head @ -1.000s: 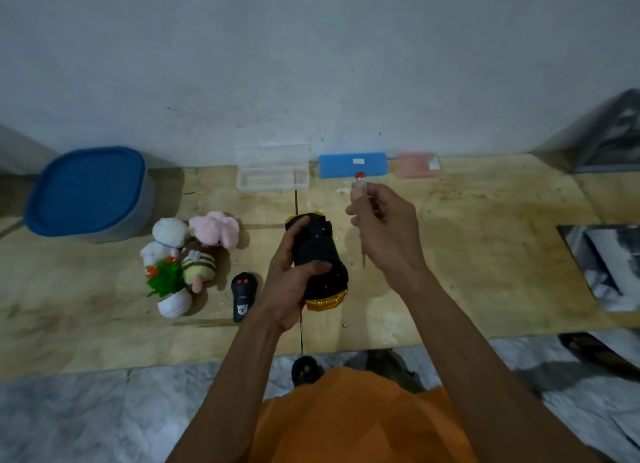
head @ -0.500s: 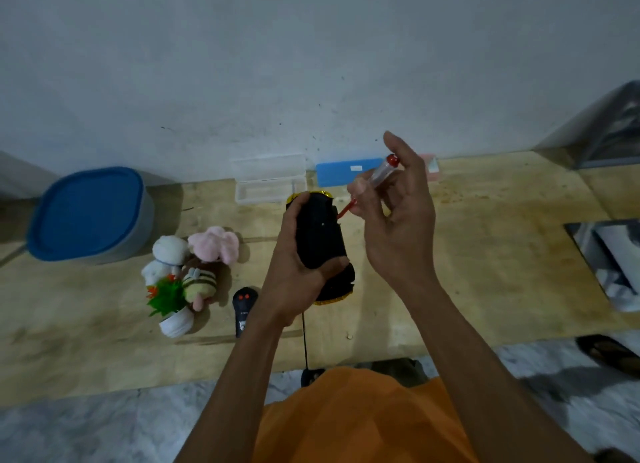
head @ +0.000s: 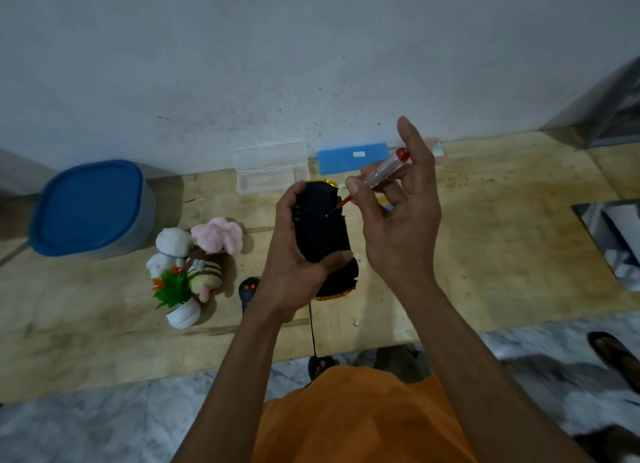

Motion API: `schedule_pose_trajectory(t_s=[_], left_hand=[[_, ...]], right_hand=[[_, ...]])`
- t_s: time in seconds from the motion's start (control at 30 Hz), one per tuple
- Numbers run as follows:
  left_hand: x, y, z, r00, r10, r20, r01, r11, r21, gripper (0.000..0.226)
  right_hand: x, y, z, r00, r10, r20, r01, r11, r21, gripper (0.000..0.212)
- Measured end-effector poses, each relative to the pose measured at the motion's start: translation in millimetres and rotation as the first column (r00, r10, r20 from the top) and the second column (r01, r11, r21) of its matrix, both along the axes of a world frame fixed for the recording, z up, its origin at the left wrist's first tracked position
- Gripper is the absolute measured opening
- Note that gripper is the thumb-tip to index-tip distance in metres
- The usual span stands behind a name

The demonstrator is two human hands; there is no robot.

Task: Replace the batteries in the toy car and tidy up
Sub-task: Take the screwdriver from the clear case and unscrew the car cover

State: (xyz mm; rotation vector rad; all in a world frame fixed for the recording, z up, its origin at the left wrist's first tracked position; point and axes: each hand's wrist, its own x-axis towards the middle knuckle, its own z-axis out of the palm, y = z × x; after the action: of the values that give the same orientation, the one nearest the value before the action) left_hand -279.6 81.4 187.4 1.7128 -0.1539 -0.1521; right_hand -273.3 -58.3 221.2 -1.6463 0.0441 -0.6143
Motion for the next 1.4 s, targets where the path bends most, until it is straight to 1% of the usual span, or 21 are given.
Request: schedule_pose_trajectory(t_s=[0.2, 0.57, 0.67, 0.77, 0.87, 1.0, 1.1, 1.17, 1.23, 1.33, 1.4], left_hand=[[-4, 0, 3, 1.0, -0.012, -0.004, 0.012, 1.0, -0.009, 0.103], [-7, 1, 8, 0.999, -0.033, -0.016, 0.033, 0.999, -0.025, 0.104], [-8, 1, 10, 0.999, -0.032, -0.025, 0.031, 0.999, -0.034, 0.103], [-9, 2, 11, 0.999, -0.036, -0.025, 0.035, 0.999, -0.042, 0.101], [-9, 2, 8, 0.998, -0.035, -0.045, 0.033, 0.998, -0.047, 0.102], [-10, 2, 6, 0.997, -0.022, -0.076, 0.017, 0.998, -0.064, 0.103], [-10, 3, 6, 0.997, -0.012, -0.077, 0.008, 0.998, -0.059, 0.102], [-9, 4, 4, 0.997, -0.011, -0.083, 0.007, 0.999, -0.053, 0.103], [-10, 3, 4, 0.996, -0.013, -0.085, 0.008, 0.999, -0.051, 0.104], [-11, 4, 4, 0.995, -0.013, -0.095, 0.007, 0.998, -0.069, 0.103], [-9, 5, 4, 0.996, -0.012, -0.091, 0.006, 0.998, -0.069, 0.103]], right_hand=[[-4, 2, 0, 1.0, 0.001, -0.007, -0.001, 1.0, 0.028, 0.071], [-7, 2, 2, 1.0, -0.003, 0.022, 0.003, 1.0, -0.026, 0.069], [-6, 0, 2, 0.999, 0.016, 0.042, -0.012, 0.995, -0.094, 0.066], [-6, -1, 4, 0.996, 0.077, 0.048, -0.068, 0.983, -0.169, 0.065], [-5, -3, 7, 0.986, 0.165, 0.02, -0.156, 0.96, -0.23, 0.069], [-1, -7, 6, 0.979, 0.202, 0.024, -0.188, 0.943, -0.275, 0.075], [-2, -8, 6, 0.973, 0.229, 0.007, -0.218, 0.935, -0.28, 0.06], [-3, -7, 7, 0.977, 0.21, 0.026, -0.195, 0.941, -0.276, 0.052], [-1, -7, 7, 0.981, 0.193, 0.031, -0.179, 0.949, -0.261, 0.052], [1, -10, 8, 0.971, 0.24, -0.017, -0.237, 0.943, -0.232, 0.057], [1, -12, 9, 0.967, 0.256, -0.012, -0.252, 0.939, -0.234, 0.056]])
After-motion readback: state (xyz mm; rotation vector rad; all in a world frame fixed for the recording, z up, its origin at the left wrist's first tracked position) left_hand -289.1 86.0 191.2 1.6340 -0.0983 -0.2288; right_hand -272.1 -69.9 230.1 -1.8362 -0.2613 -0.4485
